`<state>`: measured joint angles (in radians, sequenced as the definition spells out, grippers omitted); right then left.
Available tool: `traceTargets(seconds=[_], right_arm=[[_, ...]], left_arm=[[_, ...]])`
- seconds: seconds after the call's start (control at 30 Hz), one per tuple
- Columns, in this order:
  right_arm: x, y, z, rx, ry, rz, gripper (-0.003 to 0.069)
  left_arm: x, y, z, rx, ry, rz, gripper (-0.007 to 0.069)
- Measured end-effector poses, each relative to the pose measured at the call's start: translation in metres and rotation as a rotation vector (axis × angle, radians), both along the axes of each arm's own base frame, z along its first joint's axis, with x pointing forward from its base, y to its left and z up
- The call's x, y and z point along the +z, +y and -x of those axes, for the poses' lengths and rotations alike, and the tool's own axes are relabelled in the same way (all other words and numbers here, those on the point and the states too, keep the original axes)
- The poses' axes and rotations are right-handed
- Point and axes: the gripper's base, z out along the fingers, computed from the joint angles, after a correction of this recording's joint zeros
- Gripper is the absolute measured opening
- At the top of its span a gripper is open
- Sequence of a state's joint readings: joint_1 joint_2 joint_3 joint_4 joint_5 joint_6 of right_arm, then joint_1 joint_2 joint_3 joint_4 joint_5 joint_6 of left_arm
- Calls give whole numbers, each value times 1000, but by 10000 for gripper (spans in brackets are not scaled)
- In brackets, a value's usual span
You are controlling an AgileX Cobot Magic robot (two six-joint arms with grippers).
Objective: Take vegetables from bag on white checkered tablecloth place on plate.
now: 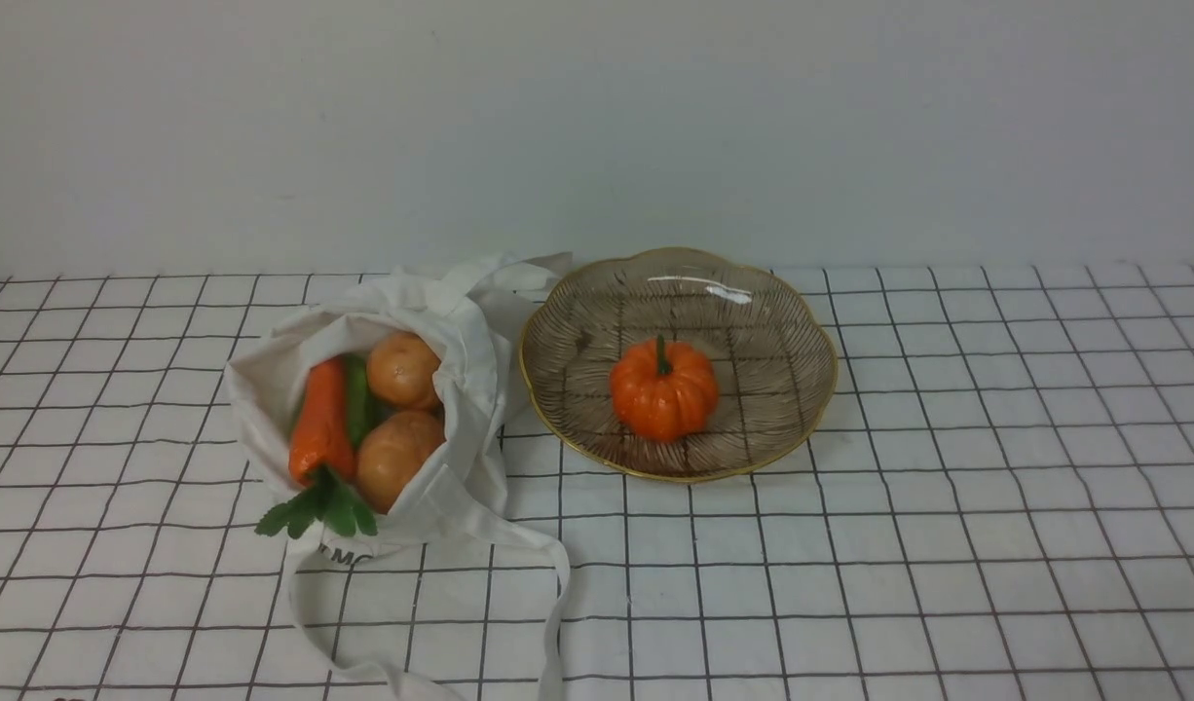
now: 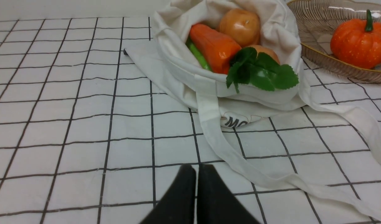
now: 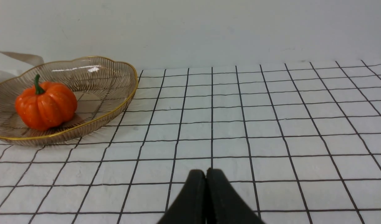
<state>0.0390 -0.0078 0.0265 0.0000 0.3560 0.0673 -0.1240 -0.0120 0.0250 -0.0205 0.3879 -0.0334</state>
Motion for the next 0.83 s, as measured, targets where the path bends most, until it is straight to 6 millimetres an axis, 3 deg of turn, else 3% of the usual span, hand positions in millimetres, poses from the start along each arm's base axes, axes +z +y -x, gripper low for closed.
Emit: traceTargets(seconds=[0.83], right_arm=[[0,0,0,0,0,0,-15]], left_arm=[[0,0,0,-3,-1,-8,-8]])
